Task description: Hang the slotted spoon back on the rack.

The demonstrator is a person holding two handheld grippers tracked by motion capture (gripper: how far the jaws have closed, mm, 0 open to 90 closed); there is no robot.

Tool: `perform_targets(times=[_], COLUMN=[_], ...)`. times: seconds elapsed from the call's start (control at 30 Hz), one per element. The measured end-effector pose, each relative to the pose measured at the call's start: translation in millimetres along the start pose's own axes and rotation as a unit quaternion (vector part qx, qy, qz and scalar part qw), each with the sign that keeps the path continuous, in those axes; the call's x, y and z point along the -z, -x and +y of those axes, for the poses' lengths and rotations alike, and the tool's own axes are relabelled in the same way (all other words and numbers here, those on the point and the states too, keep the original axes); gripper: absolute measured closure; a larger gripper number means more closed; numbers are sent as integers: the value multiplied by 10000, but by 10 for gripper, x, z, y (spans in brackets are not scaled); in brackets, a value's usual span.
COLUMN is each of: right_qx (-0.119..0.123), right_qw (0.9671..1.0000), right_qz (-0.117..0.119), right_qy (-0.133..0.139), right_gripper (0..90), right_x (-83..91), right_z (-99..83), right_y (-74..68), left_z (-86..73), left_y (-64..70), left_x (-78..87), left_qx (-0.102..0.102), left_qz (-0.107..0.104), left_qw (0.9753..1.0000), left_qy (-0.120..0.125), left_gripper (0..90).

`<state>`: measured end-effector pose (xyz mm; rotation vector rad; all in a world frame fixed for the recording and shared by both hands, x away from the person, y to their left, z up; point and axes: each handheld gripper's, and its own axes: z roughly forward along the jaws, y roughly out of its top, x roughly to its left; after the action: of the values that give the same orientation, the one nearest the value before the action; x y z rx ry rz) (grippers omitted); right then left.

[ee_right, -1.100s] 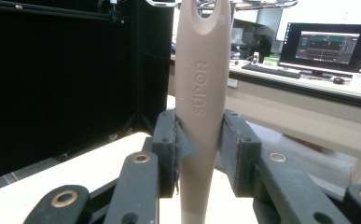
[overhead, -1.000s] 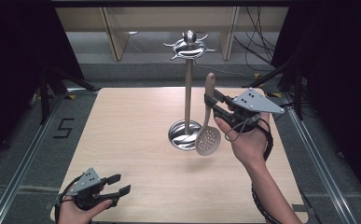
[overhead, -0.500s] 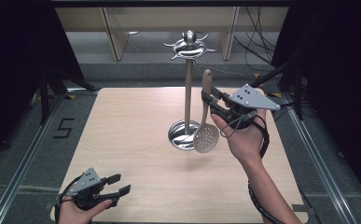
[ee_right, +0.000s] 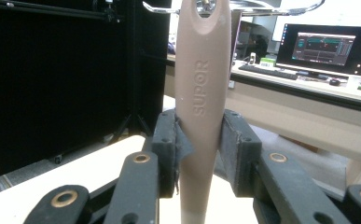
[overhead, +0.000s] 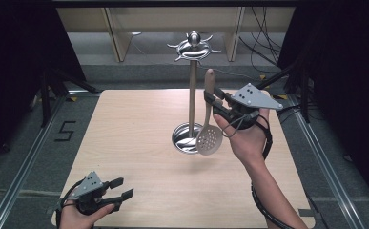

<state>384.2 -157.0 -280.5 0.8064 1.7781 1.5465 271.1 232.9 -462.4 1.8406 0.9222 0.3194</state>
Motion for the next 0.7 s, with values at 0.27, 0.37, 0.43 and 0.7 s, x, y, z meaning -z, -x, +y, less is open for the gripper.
perform_targets(times=[0.27,0.37,0.43,0.7], right_qx=[103,88,82,52], right_qw=[9999,10000,9999,9999], right_qz=[-17,7,-42,-40], right_qy=[-16,-30,-45,-155], right_gripper=[696,696,696,696], right_x=[-57,-80,-97,-157], right_z=[31,44,51,85], right_y=[-10,-19,-20,-20], left_z=[1,0,0,0], left_y=[-5,-9,-7,-7], left_x=[3,-1,-1,-1], left_qx=[-16,-19,-17,-6], left_qz=[-7,-53,-44,-56], left_qw=[10000,10000,10000,10000], left_qy=[9,33,38,44], left_gripper=[401,402,402,402])
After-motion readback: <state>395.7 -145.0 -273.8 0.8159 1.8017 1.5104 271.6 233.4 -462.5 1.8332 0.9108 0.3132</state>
